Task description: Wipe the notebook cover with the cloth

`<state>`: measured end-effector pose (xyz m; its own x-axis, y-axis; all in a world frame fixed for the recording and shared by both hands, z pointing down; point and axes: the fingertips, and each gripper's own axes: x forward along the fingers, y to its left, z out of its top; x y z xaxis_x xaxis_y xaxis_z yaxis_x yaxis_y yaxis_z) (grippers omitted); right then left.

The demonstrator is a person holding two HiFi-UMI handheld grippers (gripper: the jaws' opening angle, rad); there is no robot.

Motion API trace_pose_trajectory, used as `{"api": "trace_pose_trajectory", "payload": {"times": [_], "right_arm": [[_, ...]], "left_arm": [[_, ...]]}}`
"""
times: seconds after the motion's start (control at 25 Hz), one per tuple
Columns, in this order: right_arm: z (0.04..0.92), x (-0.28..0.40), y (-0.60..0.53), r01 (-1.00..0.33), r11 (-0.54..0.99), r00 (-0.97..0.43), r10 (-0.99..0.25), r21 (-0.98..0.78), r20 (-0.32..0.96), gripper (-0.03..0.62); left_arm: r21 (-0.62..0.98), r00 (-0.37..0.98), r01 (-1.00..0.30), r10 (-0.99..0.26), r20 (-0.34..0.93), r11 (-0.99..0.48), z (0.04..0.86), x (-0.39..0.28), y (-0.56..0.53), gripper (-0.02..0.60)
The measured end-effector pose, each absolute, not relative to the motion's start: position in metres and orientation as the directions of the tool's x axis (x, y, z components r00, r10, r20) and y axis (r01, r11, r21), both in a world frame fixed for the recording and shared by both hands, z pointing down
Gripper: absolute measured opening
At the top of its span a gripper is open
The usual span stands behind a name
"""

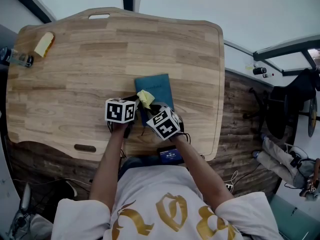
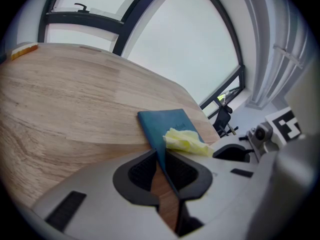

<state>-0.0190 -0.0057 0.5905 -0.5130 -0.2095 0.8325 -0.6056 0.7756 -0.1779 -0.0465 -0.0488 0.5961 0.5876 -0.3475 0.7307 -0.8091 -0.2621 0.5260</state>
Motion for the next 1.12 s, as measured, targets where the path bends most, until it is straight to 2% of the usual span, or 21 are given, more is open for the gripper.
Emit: {"api": "trace_pose_trajectory", "payload": {"times": [0.64, 1.12], "right_arm": [[0.591, -0.010, 0.026, -0.585, 0.781, -0.526, -0.161, -0.218, 0.835, 0.038], [0.595, 0.013, 0.026, -0.614, 0.759, -0.515, -0.180, -0.215, 0.838, 0.038]], "left_arm": [[0.527, 0.589, -0.808, -0.346, 0.731, -0.262, 0.596, -0.047, -0.048, 0.063], [0.530, 0.591, -0.806, -0.346, 0.728, -0.262, 0.596, -0.047, -0.048, 0.062]]}}
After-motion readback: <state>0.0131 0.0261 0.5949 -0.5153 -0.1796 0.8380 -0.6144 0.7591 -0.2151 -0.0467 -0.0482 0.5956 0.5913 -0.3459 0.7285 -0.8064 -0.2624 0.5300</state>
